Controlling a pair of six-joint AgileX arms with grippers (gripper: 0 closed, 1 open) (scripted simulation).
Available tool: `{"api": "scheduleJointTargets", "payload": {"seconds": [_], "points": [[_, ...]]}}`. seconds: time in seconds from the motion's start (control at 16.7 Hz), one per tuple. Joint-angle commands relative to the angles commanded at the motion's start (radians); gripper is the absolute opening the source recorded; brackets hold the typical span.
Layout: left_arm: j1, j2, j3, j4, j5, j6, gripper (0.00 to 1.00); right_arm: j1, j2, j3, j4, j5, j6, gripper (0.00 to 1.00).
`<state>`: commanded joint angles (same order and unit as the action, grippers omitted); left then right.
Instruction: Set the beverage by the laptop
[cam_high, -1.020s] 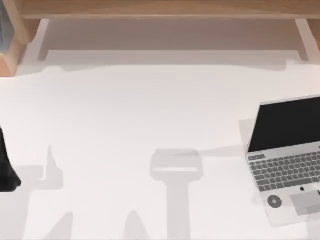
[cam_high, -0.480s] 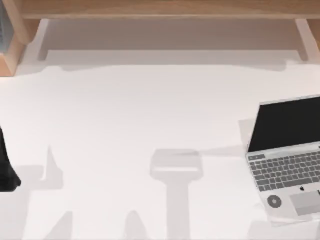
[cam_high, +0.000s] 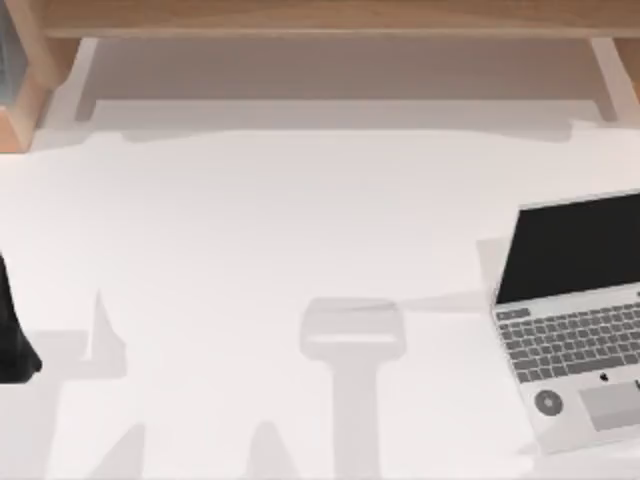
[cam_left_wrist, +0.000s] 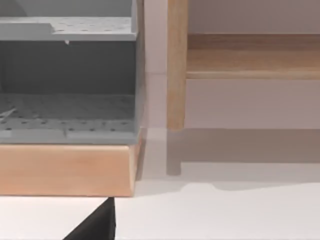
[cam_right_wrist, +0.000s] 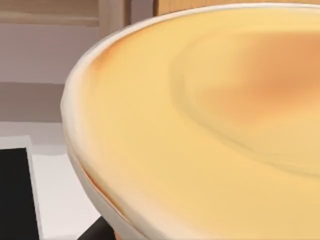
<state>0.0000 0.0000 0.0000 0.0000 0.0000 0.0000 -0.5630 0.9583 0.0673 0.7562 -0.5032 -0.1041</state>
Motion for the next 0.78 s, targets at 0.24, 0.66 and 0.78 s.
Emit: {"api": "scheduleJointTargets", "payload": {"seconds": [0.24, 0.66, 0.78], "points": [[0.0, 0.0, 0.0, 0.0, 0.0, 0.0, 1.0, -0.005, -0.082, -0.038, -0.103, -0.023, -0.008, 0.0], [0.0, 0.0, 0.0, 0.0, 0.0, 0.0, 1.0, -0.008, -0.128, -0.058, -0.162, -0.044, -0.014, 0.0], [0.0, 0.0, 0.0, 0.0, 0.0, 0.0, 1.0, -0.008, -0.128, -0.058, -0.162, -0.044, -0.014, 0.0]]}}
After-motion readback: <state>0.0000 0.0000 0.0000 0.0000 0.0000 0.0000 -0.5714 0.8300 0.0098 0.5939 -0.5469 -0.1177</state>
